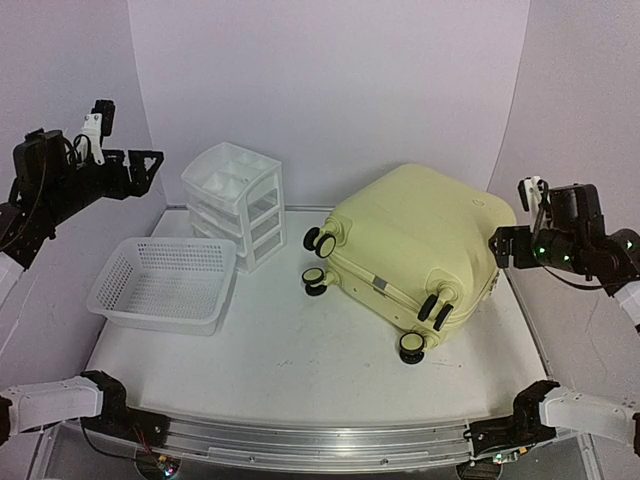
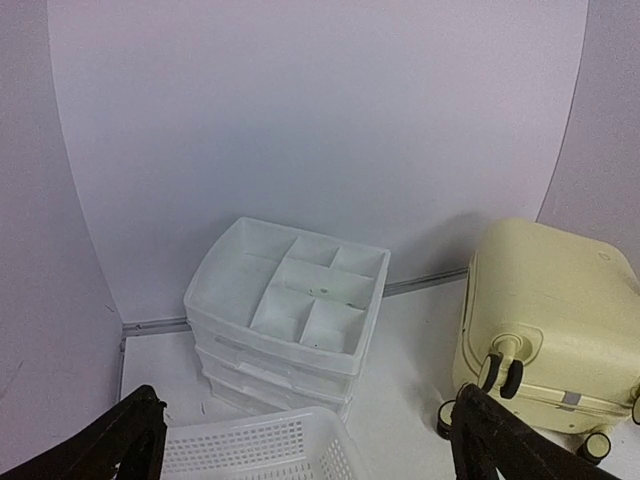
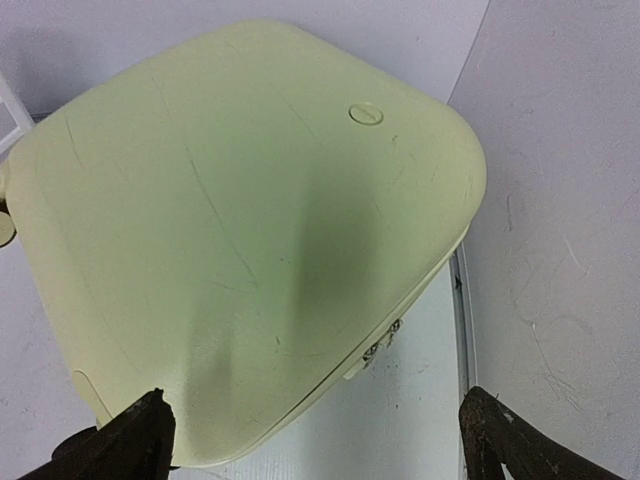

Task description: Open, take out, and arrange the luggage

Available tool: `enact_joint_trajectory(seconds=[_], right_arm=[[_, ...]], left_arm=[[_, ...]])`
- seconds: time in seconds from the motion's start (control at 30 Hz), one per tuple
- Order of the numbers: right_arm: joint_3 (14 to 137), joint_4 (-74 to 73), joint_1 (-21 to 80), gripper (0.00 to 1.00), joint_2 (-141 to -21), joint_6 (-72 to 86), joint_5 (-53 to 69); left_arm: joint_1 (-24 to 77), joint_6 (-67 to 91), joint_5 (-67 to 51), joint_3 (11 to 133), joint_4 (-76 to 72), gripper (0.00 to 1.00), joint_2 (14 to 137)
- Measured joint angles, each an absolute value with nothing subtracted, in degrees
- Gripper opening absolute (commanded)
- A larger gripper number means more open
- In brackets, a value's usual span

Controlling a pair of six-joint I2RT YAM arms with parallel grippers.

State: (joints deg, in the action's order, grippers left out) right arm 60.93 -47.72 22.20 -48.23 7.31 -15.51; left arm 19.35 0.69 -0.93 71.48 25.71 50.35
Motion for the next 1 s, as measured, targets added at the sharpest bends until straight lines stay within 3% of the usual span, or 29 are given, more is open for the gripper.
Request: enact_joint_trajectory(seconds=[0.3,0.67,1.0], right_arm=[[63.48,-54.33,18.33,0.98,-53.98,8.82,-14.9],[64.97,-58.65,14.63,0.98,-60.73,10.41,-10.44],[69.45,-59.99,13.5,0.98,-60.27,11.99,-7.62]], left_arm=[[24.08,8.36,-6.92,69.71,24.75,0.99,56.86],[50.96,13.61,-5.96,69.65,17.34,0.99,80.55],[71.2,13.32,-6.9,84.86,12.56,0.99,108.22]])
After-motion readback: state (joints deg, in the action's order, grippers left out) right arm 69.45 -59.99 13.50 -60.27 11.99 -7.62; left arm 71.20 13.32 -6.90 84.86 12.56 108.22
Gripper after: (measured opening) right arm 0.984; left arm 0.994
